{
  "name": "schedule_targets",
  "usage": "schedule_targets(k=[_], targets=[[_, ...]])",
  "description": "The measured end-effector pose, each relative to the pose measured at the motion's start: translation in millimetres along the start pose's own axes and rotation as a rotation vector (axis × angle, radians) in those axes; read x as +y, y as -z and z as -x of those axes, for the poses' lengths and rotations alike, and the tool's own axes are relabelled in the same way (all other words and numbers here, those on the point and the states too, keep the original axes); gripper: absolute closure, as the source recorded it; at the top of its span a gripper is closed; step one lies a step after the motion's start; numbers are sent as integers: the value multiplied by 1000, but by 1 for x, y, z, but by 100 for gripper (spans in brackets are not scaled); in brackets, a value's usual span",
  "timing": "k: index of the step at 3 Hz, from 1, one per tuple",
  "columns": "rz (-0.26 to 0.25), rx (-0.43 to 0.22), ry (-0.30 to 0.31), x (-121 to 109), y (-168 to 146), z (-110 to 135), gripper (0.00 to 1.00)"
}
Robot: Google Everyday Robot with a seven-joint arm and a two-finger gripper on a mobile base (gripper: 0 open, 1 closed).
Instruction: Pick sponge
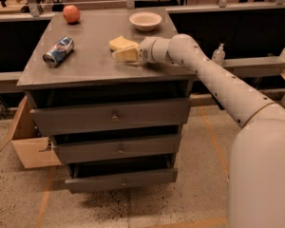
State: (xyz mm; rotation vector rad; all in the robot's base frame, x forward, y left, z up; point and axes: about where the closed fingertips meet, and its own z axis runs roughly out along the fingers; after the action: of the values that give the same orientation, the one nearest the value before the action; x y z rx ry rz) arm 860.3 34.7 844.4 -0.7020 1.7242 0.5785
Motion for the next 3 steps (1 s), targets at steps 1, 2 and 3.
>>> schedule_targets(k=[1, 2, 3], targets=[[20, 10, 7, 2, -5, -1, 34], [35, 23, 18, 4, -9, -2, 57], [37, 57, 39, 10, -9, 3, 80]])
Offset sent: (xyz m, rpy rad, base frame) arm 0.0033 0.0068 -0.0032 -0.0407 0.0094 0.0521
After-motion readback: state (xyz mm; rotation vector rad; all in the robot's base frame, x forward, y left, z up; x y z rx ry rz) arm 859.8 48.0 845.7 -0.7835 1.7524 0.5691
